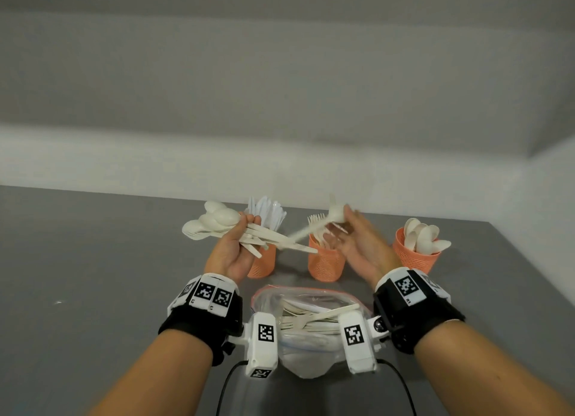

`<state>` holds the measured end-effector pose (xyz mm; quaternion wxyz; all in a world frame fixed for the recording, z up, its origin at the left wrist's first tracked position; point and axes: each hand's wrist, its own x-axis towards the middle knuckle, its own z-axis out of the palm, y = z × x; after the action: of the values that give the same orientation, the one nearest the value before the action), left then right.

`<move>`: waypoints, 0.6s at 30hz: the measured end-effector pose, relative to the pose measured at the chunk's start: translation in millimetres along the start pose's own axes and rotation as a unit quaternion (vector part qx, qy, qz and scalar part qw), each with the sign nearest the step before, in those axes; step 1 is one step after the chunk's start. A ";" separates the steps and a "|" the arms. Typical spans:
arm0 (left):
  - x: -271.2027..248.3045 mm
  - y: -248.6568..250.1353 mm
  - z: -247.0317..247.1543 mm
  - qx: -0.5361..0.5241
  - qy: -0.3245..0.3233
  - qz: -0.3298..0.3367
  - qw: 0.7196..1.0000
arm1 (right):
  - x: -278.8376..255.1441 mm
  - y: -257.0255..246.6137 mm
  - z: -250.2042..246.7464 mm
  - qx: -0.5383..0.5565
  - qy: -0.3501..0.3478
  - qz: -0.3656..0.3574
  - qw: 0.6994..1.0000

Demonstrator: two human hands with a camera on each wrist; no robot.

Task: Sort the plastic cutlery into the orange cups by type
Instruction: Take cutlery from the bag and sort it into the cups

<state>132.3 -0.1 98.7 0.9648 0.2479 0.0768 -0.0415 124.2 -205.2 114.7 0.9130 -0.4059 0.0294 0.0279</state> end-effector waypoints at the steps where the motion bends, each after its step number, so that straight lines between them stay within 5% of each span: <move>1: -1.4 -1.6 0.5 0.015 -0.003 -0.006 1.000 | -0.1 -6.3 3.6 0.016 -0.002 -0.018 1.000; 5: -11.7 -11.2 5.2 0.150 -0.041 -0.047 0.987 | -4.6 -16.4 18.5 -0.171 -0.016 -0.070 0.983; 10: -22.9 -27.8 13.0 0.316 -0.120 -0.054 0.940 | -14.8 6.5 29.8 -0.435 -0.074 -0.053 0.896; 14: -33.9 -29.1 22.9 0.404 -0.153 -0.055 0.900 | -21.0 13.2 34.0 -0.451 -0.113 -0.077 0.882; 18: -37.5 -29.5 25.9 0.382 -0.165 -0.072 0.906 | -23.9 14.2 33.5 -0.400 -0.073 -0.094 0.909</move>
<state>95.1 -36.9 113.5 0.7896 0.5807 -0.0880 -0.1779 100.3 -171.6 128.4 0.6721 -0.7348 -0.0895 -0.0194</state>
